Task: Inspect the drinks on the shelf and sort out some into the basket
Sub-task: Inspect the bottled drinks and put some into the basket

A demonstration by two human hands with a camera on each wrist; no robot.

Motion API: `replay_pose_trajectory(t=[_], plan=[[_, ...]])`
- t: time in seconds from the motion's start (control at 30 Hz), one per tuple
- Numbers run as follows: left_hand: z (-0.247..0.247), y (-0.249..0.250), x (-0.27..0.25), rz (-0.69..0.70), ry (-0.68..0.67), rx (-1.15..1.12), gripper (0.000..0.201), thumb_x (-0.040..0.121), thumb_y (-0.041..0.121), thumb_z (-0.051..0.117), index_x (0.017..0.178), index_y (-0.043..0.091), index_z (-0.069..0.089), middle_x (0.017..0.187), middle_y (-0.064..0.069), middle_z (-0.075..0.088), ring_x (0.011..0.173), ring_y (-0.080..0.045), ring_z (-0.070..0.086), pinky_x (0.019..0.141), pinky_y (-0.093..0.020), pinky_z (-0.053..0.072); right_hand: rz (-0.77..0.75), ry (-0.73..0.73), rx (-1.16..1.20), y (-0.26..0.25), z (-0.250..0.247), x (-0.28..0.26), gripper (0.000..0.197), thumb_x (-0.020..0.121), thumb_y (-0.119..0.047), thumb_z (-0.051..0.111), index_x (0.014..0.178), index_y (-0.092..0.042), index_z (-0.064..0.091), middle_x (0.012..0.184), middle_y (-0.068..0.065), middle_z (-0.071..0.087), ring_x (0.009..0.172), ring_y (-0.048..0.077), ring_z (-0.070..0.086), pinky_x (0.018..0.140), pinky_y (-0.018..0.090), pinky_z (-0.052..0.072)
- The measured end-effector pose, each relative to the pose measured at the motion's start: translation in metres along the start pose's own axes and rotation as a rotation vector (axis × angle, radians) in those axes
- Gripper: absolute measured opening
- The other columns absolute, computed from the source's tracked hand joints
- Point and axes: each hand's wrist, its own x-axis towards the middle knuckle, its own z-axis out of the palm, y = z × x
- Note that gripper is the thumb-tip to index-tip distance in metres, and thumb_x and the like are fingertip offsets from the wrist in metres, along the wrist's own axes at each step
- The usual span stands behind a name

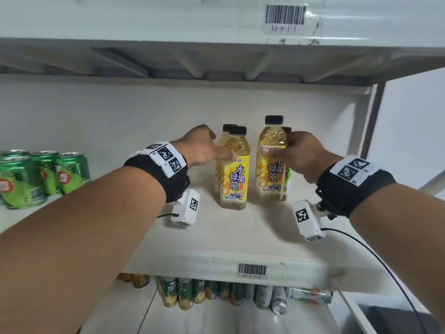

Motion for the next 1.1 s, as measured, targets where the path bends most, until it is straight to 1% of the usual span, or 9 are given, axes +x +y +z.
replay_pose_trajectory(t=[0.1,0.17,0.23,0.37,0.43,0.53,0.7,0.87,1.1], plan=[[0.01,-0.005,0.008,-0.035,-0.141,0.005,0.105,0.052,0.069,0.098,0.133,0.01,0.064,0.122,0.0,0.071,0.113,-0.023,0.068,0.104,-0.043,0.057,0.04,-0.045,-0.072,0.009,0.005,0.006,0.028,0.076,-0.046,0.092,0.089,-0.025,0.078,0.087,-0.01,0.078,0.083,0.011,0.073,0.076,0.032,0.06],[0.017,-0.007,0.011,-0.013,-0.257,-0.076,0.079,0.052,0.065,0.099,0.11,0.016,0.079,0.105,0.003,0.082,0.104,-0.02,0.077,0.1,-0.041,0.061,0.07,-0.065,-0.101,0.013,0.008,0.008,0.031,0.073,-0.047,0.093,0.084,-0.023,0.077,0.087,-0.006,0.078,0.085,0.017,0.075,0.083,0.041,0.063],[0.019,-0.009,0.012,0.004,-0.344,-0.188,0.058,0.063,0.053,0.102,0.102,0.016,0.083,0.1,0.004,0.084,0.097,-0.013,0.08,0.09,-0.031,0.061,0.087,-0.081,-0.105,0.014,0.009,0.007,0.03,0.072,-0.046,0.094,0.08,-0.023,0.076,0.084,-0.004,0.079,0.085,0.02,0.076,0.086,0.046,0.064],[0.017,-0.011,0.009,0.002,-0.437,-0.273,0.069,0.052,0.054,0.097,0.107,0.015,0.082,0.105,0.002,0.084,0.097,-0.008,0.08,0.075,-0.017,0.06,0.104,-0.083,-0.039,0.012,0.002,0.006,0.028,0.066,-0.042,0.099,0.074,-0.025,0.079,0.077,-0.005,0.078,0.079,0.019,0.078,0.083,0.048,0.066],[0.018,-0.012,0.006,-0.003,-0.489,-0.225,0.065,0.053,0.053,0.097,0.107,0.021,0.083,0.106,0.007,0.084,0.099,-0.007,0.079,0.076,-0.018,0.059,0.146,-0.022,-0.11,0.013,-0.001,0.007,0.058,0.056,-0.053,0.1,0.092,-0.017,0.073,0.089,0.004,0.076,0.09,0.025,0.076,0.083,0.046,0.064],[0.024,-0.012,0.002,-0.001,-0.542,-0.191,0.061,0.058,0.048,0.097,0.112,0.026,0.082,0.11,0.009,0.083,0.11,-0.012,0.077,0.092,-0.027,0.057,0.282,0.028,-0.214,0.017,-0.004,0.005,0.114,0.041,-0.068,0.098,0.124,-0.006,0.051,0.113,0.009,0.065,0.105,0.027,0.068,0.088,0.046,0.06],[0.03,-0.006,0.0,-0.007,-0.549,-0.265,0.04,0.083,0.016,0.092,0.121,0.013,0.078,0.113,-0.001,0.083,0.108,-0.017,0.08,0.089,-0.025,0.062,0.292,-0.22,0.019,0.021,-0.002,-0.007,0.061,0.051,-0.048,0.097,0.101,-0.024,0.073,0.1,-0.004,0.08,0.106,0.02,0.072,0.092,0.043,0.059],[0.036,0.004,-0.002,0.024,-0.563,-0.243,0.042,0.087,0.012,0.089,0.127,0.008,0.076,0.119,-0.006,0.082,0.114,-0.024,0.078,0.105,-0.039,0.06,0.304,-0.222,0.13,0.022,0.002,-0.003,0.079,0.068,-0.028,0.098,0.134,-0.014,0.056,0.122,0.007,0.075,0.116,0.025,0.07,0.106,0.049,0.055],[0.035,0.003,0.0,0.037,-0.611,-0.155,0.052,0.086,0.039,0.09,0.131,0.019,0.074,0.124,-0.005,0.08,0.122,-0.03,0.074,0.113,-0.053,0.055,0.288,-0.283,0.177,0.025,0.007,0.0,0.09,0.066,-0.032,0.097,0.141,-0.015,0.051,0.125,0.004,0.073,0.121,0.024,0.067,0.11,0.054,0.048]])
